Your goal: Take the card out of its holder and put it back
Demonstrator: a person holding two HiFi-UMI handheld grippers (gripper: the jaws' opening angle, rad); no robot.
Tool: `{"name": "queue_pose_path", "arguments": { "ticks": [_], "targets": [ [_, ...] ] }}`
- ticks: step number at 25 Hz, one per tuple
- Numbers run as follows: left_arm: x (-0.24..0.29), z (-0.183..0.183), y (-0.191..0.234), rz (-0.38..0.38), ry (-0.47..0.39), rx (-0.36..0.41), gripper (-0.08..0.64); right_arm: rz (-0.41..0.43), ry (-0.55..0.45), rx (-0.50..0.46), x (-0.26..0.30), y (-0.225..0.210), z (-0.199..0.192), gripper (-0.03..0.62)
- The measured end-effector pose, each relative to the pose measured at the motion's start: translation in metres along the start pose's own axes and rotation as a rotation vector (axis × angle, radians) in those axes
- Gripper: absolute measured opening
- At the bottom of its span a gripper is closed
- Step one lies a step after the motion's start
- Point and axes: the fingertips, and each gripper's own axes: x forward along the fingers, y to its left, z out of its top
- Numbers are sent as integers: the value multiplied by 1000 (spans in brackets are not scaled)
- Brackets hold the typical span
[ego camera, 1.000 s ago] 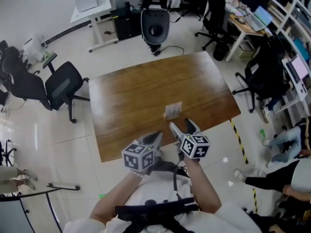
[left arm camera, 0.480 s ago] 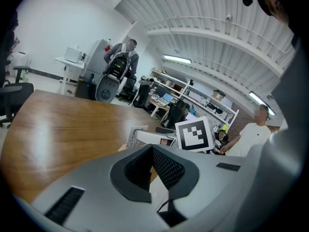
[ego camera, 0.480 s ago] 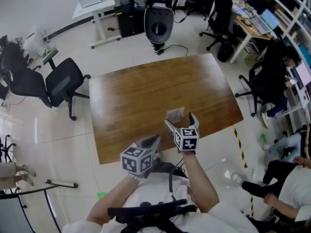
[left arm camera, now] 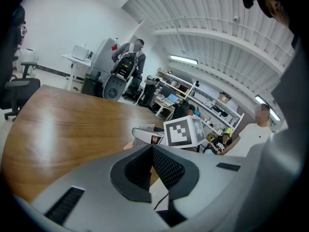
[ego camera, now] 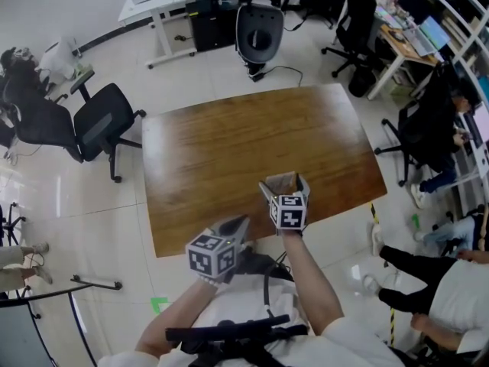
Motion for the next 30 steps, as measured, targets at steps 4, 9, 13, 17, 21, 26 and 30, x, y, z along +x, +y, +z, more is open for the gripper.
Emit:
{"name": "queue_pose_path", "arguments": {
  "ticks": [4,9,13,17,21,26,30],
  "targets": [
    [1,0,1,11,-1,-4,-9,-6,9,-2,5,0,-3,531],
    [1,2,2,17,0,-7,-9,-18,17,1,7,-2,-3,505],
    [3,1,3,20,-1,-11,-9,-19,19,6,9,-3,-4,504],
    [5,2,5,28,-5,-20,-9,-14,17,-2,13,-5,-4,474],
    [3,1,7,32,-9,-36,-9,-14,18,-10,12,-5,-4,469],
    [3,1,8,31,-8,-40,-9,-20,17,-28,10,-3,-2,468],
    [3,1,6,28,-8,-39,-9,-20,-4,-22,6,-3,2,468]
  ]
}}
